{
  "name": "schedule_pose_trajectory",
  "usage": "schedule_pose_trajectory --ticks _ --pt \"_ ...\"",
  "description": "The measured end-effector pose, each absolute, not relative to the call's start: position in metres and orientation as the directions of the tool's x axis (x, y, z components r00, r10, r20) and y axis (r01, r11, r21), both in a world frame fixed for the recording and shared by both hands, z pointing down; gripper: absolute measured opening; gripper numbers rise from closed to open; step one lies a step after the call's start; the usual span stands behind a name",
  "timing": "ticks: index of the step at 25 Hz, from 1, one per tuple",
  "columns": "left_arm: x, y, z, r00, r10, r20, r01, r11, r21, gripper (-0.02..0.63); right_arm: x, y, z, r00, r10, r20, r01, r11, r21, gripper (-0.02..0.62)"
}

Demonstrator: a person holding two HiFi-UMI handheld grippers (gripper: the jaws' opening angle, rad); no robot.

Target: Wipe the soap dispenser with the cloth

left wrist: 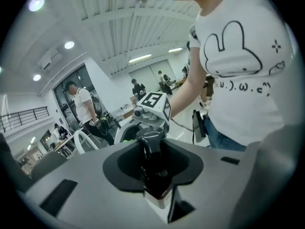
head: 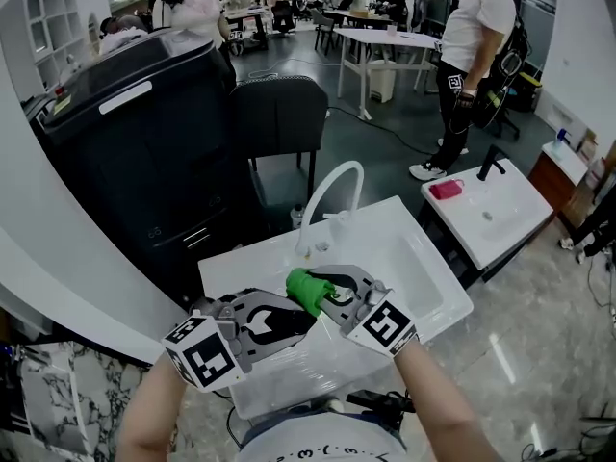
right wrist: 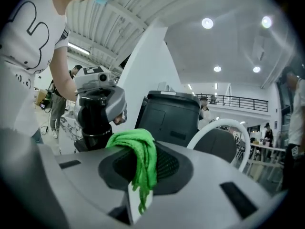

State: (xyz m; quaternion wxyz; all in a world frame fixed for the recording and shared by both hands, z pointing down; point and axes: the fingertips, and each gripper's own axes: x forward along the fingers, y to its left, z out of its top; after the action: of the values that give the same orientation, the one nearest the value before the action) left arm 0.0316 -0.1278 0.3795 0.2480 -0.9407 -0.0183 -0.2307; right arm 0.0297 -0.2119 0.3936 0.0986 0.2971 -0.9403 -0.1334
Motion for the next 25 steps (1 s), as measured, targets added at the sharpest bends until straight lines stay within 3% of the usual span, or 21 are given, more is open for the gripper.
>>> schedule_pose_trajectory --ticks 6,10,19,25 --pt "0.028 -0.127 0.405 0.803 -0.241 0.545 0.238 -0.709 -0.664 0.112 0.032 -0.218 0.446 -0.768 -0.595 0.236 -0.530 0.798 0.288 0.063" --pt "0.023 -0.131 0.419 0.767 -0.344 0.541 0.281 -0.578 -0.766 0.111 0.042 -0.225 0.466 -0.727 -0.616 0.302 -0.556 0.787 0.268 0.063" --pt "0.015 -0.125 0.429 0.751 -0.375 0.544 0.402 -0.393 -0.827 0.110 0.071 -0.221 0.377 -0.762 -0.638 0.111 -0.599 0.759 0.257 0.063" --pt "0.013 -0.121 0.434 0.734 -0.357 0.579 0.509 -0.276 -0.815 0.110 0.040 -0.206 0.346 -0.804 -0.572 0.162 -0.456 0.768 0.450 0.063"
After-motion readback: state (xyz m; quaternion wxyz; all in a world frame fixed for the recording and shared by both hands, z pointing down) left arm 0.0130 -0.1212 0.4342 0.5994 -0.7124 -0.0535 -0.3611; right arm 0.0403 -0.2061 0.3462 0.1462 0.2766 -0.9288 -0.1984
